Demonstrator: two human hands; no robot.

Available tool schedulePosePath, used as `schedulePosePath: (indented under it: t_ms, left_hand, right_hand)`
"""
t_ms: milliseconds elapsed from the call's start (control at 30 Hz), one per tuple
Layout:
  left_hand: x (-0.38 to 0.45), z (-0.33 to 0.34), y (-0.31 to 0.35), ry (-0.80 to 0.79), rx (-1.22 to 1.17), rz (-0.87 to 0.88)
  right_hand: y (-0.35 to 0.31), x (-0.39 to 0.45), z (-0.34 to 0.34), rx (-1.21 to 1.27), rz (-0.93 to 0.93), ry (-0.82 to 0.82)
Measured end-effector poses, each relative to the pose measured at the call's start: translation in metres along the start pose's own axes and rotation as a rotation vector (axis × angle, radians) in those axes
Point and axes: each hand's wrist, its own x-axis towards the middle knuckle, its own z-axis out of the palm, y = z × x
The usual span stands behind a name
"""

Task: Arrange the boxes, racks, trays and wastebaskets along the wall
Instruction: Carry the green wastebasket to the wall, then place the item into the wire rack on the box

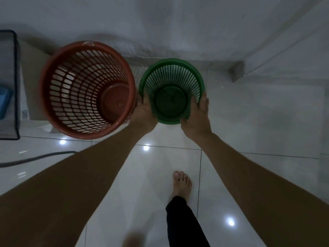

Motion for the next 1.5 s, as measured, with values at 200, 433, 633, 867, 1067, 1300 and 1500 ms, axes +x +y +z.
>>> schedulePosePath:
  t_ms: [200, 433, 633, 867, 1067, 1300, 1500]
  left_hand:
    - [-0.061, 0.000, 0.007, 0.010, -0.011, 0.062]
    - [-0.164, -0.008, -0.011, -0.080, 0.086, 0.206]
    - [-0.250, -0.018, -0.042, -0.089, 0.180, 0.378]
    - [-0.331, -0.017, -0.057, -0.107, 0.239, 0.556]
    - [-0.400, 0.019, -0.043, -0.221, 0.301, 0.688]
    - [-0.486, 0.081, 0.003, -0.369, 0.380, 0.891]
    - [-0.571, 0.131, 0.044, -0.451, 0.439, 1.045]
  right_hand:
    - [-0.018, -0.069, -0.009, -0.036, 0.023, -0.051]
    - [-0.027, -0.181, -0.001, 0.003, 0.150, -0.110]
    - [-0.034, -0.284, 0.017, 0.049, 0.198, -0.049]
    - [-0.028, -0.398, 0.045, 0.156, 0.296, 0.039]
    - [-0.002, -0.494, 0.064, 0.243, 0.455, 0.113]
    - [0.059, -0.606, 0.084, 0.376, 0.675, 0.241]
    - [0.110, -0.709, 0.104, 0.513, 0.850, 0.420]
